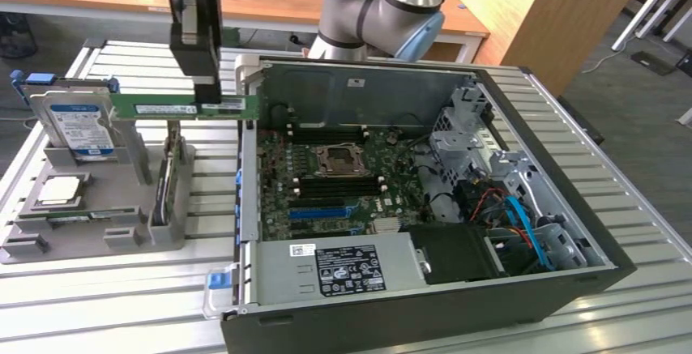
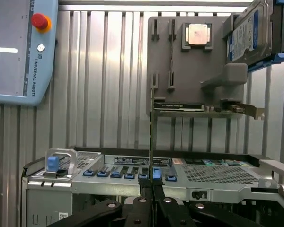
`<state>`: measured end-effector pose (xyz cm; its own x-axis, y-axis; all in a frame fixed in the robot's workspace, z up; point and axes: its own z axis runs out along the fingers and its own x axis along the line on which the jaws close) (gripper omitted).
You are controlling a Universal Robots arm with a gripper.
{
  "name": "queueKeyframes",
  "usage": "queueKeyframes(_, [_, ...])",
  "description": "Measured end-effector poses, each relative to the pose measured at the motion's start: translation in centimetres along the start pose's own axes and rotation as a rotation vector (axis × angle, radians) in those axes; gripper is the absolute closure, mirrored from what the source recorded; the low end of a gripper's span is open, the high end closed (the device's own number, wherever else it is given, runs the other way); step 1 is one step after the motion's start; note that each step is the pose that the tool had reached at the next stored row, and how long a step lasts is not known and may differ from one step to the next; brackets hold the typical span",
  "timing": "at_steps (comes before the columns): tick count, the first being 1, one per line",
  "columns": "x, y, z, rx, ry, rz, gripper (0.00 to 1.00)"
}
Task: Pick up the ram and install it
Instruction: 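Pick up the ram and move it above insertion slot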
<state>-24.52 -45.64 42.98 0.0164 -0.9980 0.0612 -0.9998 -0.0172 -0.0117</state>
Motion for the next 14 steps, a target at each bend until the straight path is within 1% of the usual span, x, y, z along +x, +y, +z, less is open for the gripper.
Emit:
queueKeyframes(8, [0.0,-3.09,0.04,0.0000,-0.0002,0.000,0.88])
queueKeyframes(14, [0.1,-5.18,0.07,0.0000,-0.0004,0.000,0.88])
